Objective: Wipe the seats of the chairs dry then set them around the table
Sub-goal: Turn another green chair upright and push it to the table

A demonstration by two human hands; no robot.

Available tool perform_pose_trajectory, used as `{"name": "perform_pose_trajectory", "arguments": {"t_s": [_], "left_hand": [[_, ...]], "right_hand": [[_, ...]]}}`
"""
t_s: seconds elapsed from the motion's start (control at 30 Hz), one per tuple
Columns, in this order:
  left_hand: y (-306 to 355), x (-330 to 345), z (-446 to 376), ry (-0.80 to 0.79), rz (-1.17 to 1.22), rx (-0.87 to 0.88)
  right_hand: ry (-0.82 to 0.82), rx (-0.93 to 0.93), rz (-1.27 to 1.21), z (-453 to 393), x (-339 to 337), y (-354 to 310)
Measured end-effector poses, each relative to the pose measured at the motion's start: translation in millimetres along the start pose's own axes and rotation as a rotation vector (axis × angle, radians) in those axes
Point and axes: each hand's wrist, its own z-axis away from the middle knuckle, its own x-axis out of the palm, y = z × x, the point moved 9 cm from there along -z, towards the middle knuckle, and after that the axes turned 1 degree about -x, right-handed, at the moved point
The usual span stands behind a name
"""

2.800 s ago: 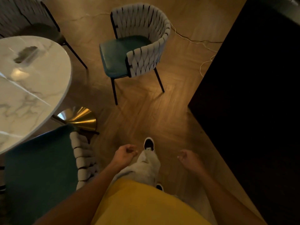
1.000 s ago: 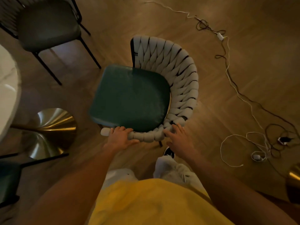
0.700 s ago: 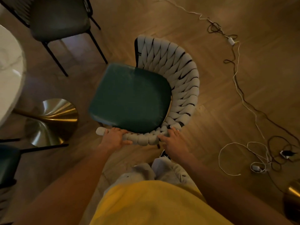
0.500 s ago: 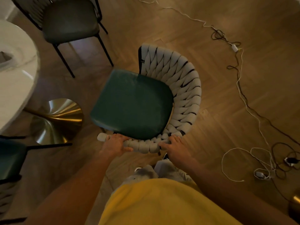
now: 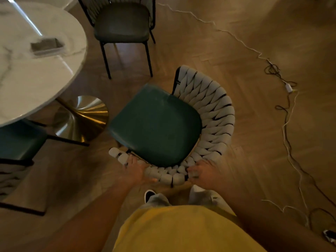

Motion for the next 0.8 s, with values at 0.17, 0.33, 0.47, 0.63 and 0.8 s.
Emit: {"name": "perform_pose_trajectory", "arguments": {"t_s": [0.17, 0.33, 0.47, 0.63, 0.8], "left_hand": [[58, 40, 0, -0.199, 0.081, -0.052], [140, 47, -8, -0.229, 0.162, -0.102], [177, 47, -11, -0.125, 0.228, -0.306], [191, 47, -3, -0.006, 0.344, -0.462], [193, 40, 10, 0.135, 0.357, -0.463]], "right_hand": [[0.023, -0.035, 0.107, -11, -15, 60], [0.01, -0.148, 0.236, -28, -50, 113], [0.041, -0.187, 0.256, -44, -79, 160], [0.018, -0.247, 0.187, -55, -81, 175], [0.044, -0.258, 0.178, -58, -81, 173]]}}
